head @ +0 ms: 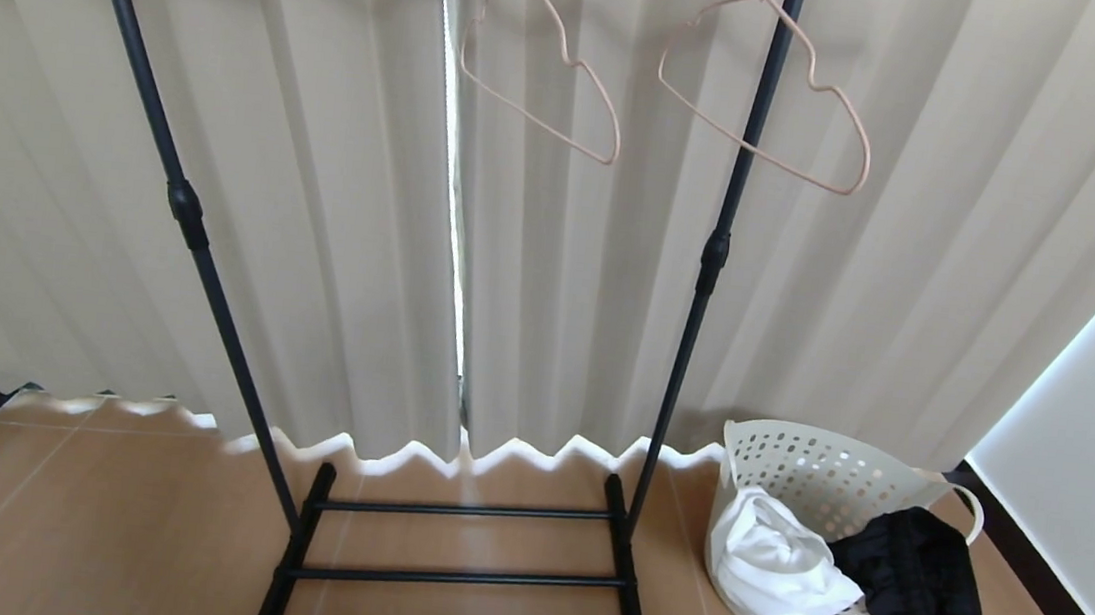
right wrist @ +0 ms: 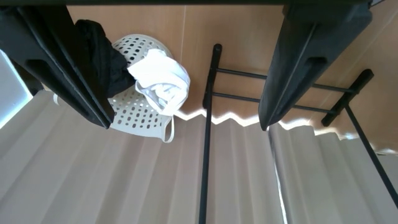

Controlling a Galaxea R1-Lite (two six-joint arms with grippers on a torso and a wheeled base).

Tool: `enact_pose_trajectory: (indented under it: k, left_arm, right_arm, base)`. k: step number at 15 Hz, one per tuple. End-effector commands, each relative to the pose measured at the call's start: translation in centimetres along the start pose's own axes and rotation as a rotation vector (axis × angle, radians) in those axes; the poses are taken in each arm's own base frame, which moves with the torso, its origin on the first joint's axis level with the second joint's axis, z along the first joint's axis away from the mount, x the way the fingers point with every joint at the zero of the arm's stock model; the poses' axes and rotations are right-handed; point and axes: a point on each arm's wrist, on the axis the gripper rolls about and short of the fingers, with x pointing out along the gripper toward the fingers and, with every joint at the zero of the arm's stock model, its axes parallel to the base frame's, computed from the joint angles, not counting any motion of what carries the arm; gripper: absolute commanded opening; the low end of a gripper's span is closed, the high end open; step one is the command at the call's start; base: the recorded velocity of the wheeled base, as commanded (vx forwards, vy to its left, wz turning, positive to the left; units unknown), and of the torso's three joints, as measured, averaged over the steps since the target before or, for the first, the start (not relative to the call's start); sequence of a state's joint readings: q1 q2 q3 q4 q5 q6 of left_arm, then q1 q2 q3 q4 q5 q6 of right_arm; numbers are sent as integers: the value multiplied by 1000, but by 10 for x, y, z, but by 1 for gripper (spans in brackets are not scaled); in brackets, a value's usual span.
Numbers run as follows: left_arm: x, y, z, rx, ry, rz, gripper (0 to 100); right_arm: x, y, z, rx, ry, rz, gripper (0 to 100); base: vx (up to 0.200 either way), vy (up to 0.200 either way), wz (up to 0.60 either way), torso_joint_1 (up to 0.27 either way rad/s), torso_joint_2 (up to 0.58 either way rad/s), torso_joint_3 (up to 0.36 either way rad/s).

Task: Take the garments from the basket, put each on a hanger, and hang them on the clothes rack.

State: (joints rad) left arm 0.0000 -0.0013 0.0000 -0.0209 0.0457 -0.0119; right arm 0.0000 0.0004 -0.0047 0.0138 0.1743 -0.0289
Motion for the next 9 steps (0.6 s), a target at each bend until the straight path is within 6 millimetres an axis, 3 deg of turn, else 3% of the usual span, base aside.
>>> enact_pose_trajectory:
  k: [1,6,9]
  left_arm:
    - [0,0,0,0,-1,0,100]
    - [0,0,0,-2,1,0,100]
    - [0,0,0,-2,1,0,100]
  right_arm:
    - [0,0,0,0,0,1,100]
    - [0,0,0,0,0,1,100]
    - [0,0,0,0,0,1,100]
  base:
    - [0,0,0,-105,486,349]
    - [0,0,0,-81,447,367]
    - [0,0,0,-25,214,183]
